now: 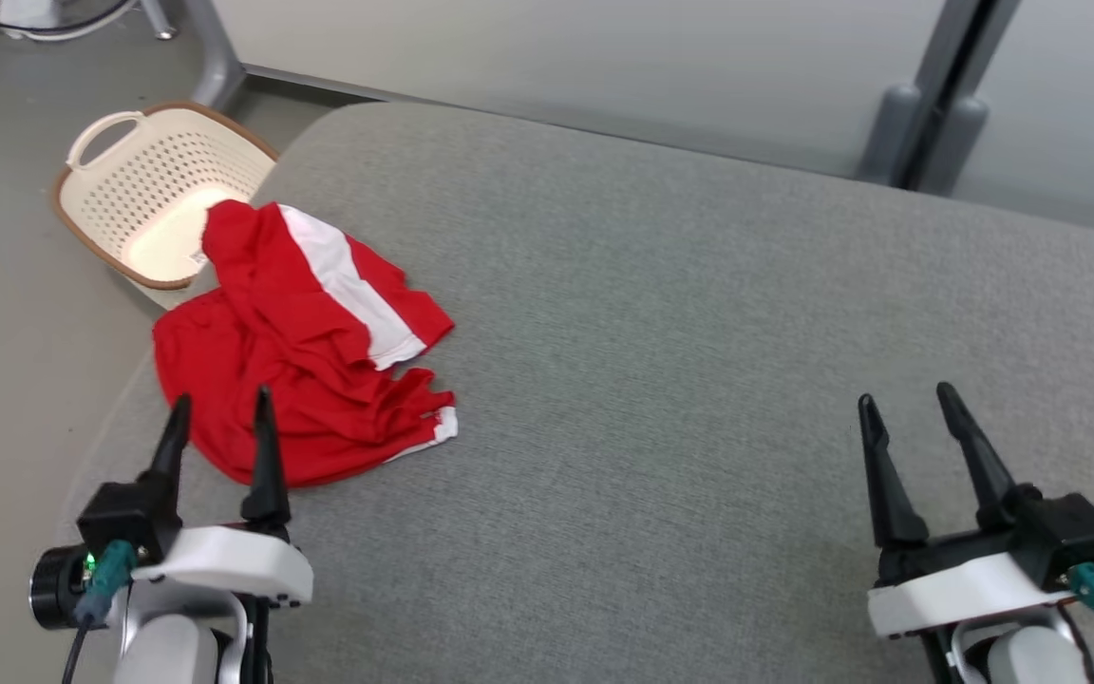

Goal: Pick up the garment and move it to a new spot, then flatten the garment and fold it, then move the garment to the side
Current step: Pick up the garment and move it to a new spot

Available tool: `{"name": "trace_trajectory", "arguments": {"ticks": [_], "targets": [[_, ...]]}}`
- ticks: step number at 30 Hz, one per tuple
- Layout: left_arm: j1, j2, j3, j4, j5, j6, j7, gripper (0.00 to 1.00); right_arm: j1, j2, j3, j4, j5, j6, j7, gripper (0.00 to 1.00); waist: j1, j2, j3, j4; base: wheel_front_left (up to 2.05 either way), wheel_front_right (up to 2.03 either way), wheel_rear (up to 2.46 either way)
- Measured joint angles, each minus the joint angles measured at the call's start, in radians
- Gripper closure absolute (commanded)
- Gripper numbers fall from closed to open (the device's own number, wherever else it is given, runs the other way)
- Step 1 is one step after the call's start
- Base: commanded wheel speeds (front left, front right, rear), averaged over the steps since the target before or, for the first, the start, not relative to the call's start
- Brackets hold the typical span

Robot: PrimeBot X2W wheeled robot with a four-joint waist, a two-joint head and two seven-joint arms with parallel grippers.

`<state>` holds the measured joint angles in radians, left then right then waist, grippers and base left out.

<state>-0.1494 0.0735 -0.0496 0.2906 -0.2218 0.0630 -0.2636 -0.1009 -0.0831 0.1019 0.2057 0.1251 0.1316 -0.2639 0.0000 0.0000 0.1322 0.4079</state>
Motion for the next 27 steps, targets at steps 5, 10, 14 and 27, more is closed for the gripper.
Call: {"name": "trace_trajectory", "arguments": {"ticks": [5, 10, 14, 27], "targets": [[-0.15, 0.059, 0.031, 0.165, -0.03, -0.033, 0.058, 0.0, -0.04, -0.04, -0.032, -0.032, -0.004, 0.0, 0.0, 0.0, 0.0, 0.0, 0.069, -0.058, 0.0, 0.0, 0.0], [-0.295, 0.111, 0.012, 0.277, -0.034, -0.074, 0.176, 0.0, -0.067, -0.08, -0.061, -0.069, -0.009, 0.0, 0.009, 0.0, 0.0, 0.0, 0.143, -0.101, 0.0, 0.0, 0.0], [-0.397, 0.129, 0.018, 0.359, -0.062, -0.093, 0.267, 0.0, -0.081, -0.101, -0.066, -0.101, -0.012, 0.0, 0.019, 0.0, 0.0, 0.0, 0.202, -0.132, 0.0, 0.0, 0.0], [-0.571, 0.213, 0.0, 0.605, -0.058, -0.108, 0.414, 0.0, -0.105, -0.124, -0.044, -0.132, -0.03, 0.0, 0.031, 0.0, 0.0, 0.0, 0.316, -0.224, 0.0, 0.0, 0.0]]}}
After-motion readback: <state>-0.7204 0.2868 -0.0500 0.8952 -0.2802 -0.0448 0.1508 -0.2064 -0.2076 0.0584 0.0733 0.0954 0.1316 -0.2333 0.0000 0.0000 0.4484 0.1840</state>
